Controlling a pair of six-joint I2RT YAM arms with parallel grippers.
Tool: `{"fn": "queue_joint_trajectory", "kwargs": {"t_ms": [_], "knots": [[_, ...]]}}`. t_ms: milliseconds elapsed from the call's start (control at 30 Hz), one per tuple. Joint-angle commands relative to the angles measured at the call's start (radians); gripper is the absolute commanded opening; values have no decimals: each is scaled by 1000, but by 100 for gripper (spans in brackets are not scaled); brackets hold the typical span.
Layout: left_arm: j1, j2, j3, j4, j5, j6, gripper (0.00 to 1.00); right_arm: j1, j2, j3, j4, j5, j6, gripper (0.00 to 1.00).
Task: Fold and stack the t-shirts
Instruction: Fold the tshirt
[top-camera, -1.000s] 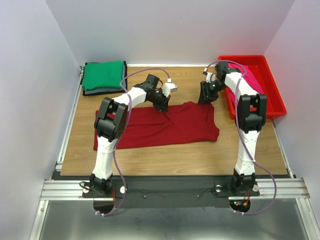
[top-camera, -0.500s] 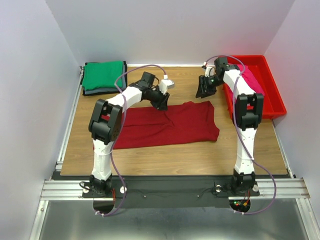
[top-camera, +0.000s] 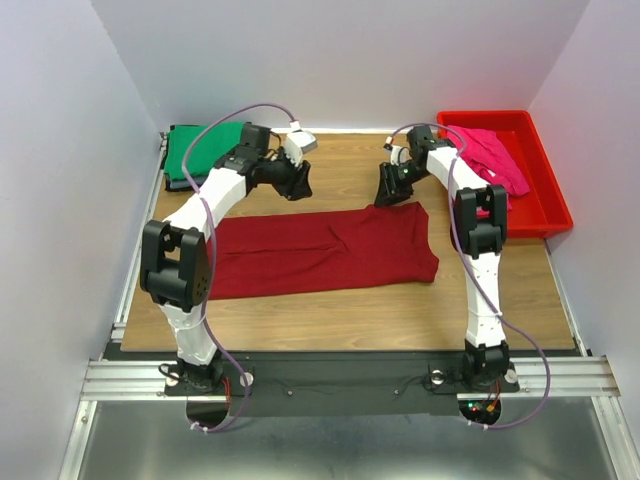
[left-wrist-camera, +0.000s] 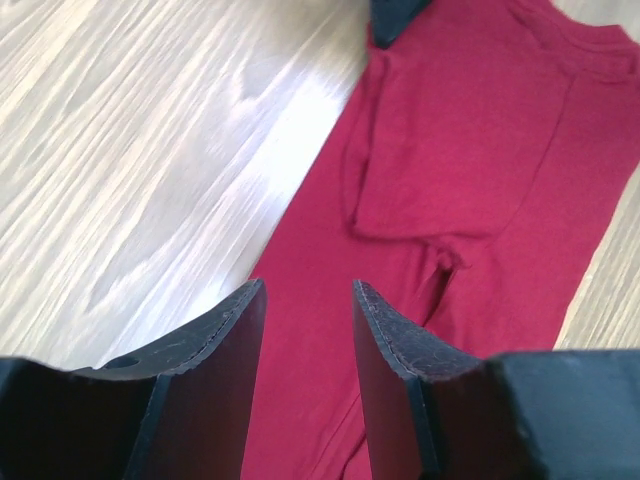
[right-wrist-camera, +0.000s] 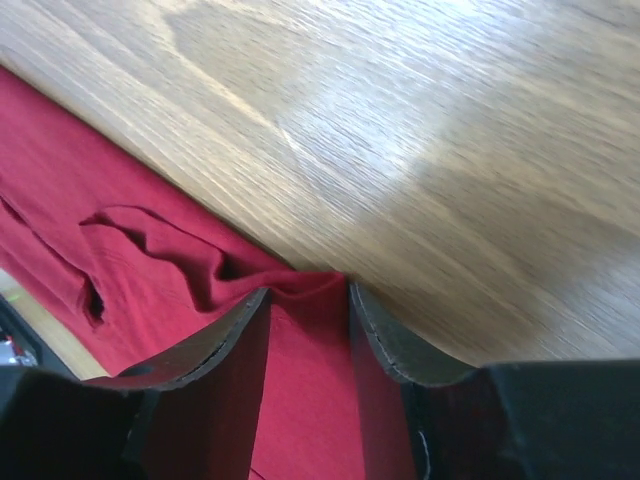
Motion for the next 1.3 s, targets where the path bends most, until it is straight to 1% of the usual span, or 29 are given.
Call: {"fn": "queue_joint_trajectory", "kwargs": {"t_ms": [0, 67, 300, 367, 433, 500, 567, 633, 700, 767, 833, 900, 933, 967, 1000, 1133, 1267], "knots": [[29, -60, -31, -30, 20, 18, 51, 3, 10, 18, 44, -61, 34, 40], [40, -60, -37, -30, 22, 22, 51, 3, 4, 13, 46, -61, 36, 36], [44, -50, -37, -24, 33, 17, 51, 4, -39, -8, 49, -38, 25, 36], [44, -47, -36, -24, 33, 15, 51, 3, -60, -18, 49, -37, 17, 33], [44, -50, -36, -24, 30, 15, 51, 3, -87, -41, 49, -37, 3, 29], [47, -54, -37, -26, 23, 15, 51, 4, -109, -59, 49, -46, -15, 19], [50, -63, -37, -30, 23, 20, 51, 4, -134, -91, 49, -55, -29, 16], [56, -71, -40, -38, 22, 23, 51, 4, -173, -117, 50, -71, -53, 9], [59, -74, -42, -47, 22, 26, 51, 4, -207, -146, 52, -83, -64, 9], [60, -83, -54, -47, 20, 28, 51, 6, -224, -163, 53, -88, -76, 11], [60, -96, -65, -49, 14, 29, 51, 9, -241, -183, 54, -84, -83, 17], [61, -99, -71, -47, 13, 28, 51, 10, -247, -194, 52, -80, -87, 18], [61, -103, -71, -49, 11, 28, 51, 9, -249, -196, 54, -81, -87, 16], [63, -106, -71, -47, 8, 28, 51, 10, -252, -199, 52, -84, -87, 11], [64, -109, -73, -49, 5, 26, 51, 10, -258, -211, 54, -89, -95, 1], [78, -126, -76, -70, 0, 37, 51, 12, -302, -260, 47, -124, -133, 1], [101, -163, -103, -84, -7, 48, 51, 21, -388, -390, 18, -155, -225, 0]]}}
